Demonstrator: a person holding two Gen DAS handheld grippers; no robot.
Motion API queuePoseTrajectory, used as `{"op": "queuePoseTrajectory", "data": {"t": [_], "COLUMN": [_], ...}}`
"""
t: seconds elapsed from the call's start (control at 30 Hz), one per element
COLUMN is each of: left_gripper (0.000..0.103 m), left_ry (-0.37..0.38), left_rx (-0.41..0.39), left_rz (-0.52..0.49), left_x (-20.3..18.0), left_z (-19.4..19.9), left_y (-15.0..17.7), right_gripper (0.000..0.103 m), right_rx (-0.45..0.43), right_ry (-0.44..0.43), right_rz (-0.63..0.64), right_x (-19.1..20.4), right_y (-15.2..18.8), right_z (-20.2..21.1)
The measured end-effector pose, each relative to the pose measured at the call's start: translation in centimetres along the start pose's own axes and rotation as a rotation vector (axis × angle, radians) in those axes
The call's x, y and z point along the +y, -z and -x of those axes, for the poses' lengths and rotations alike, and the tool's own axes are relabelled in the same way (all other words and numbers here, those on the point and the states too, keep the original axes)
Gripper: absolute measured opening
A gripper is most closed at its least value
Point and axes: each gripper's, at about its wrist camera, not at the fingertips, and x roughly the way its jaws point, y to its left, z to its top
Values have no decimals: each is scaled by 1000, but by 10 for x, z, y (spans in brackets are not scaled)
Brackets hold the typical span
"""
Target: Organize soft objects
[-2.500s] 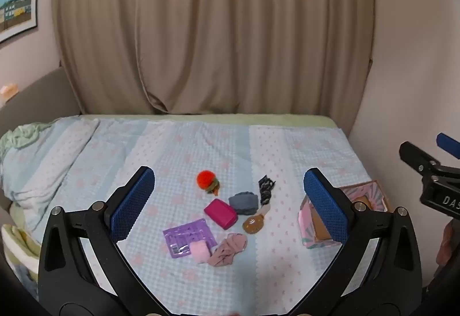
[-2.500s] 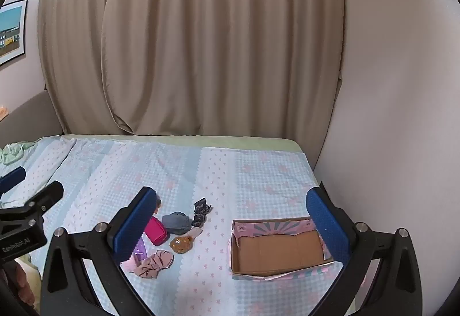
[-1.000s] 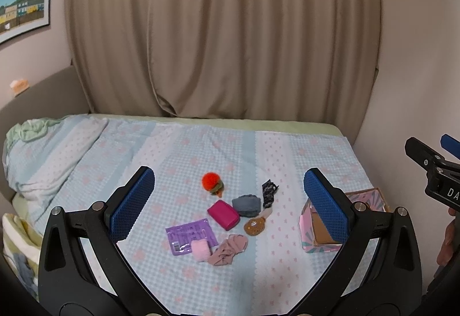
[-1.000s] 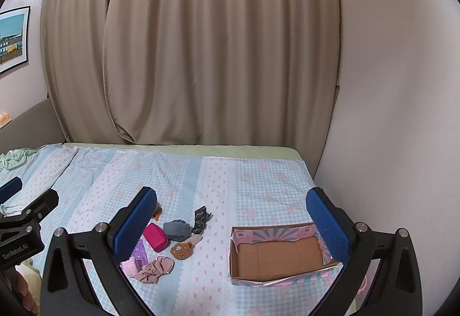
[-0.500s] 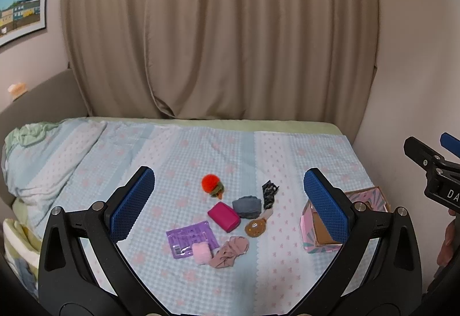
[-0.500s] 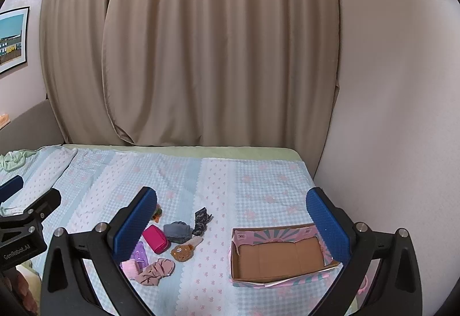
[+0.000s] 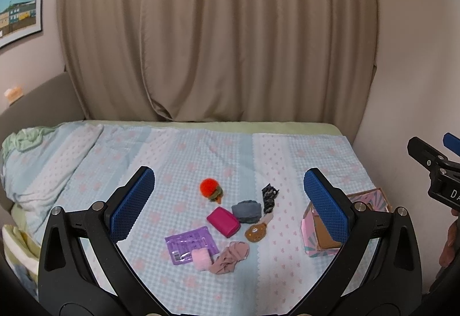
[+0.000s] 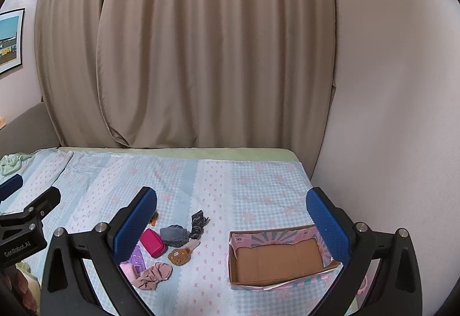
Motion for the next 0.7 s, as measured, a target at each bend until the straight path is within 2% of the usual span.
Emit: {"op": "queuePoseTrajectory", "data": {"t": [0.43, 0.7], "left_gripper": [103, 103], "left_ry": [13, 1], "left_rx": [-14, 4], "left_rz": [0, 17], "left_x": [1, 3], "left_z": [-6, -7], "left_y": [-4, -2], "right_gripper": [103, 103], "right_rx": [0, 10], "right_ry": [2, -10], "right_rz": [6, 23], "right_x": [4, 7], "right_y": [-3, -6], "right_z": [1, -3]}}
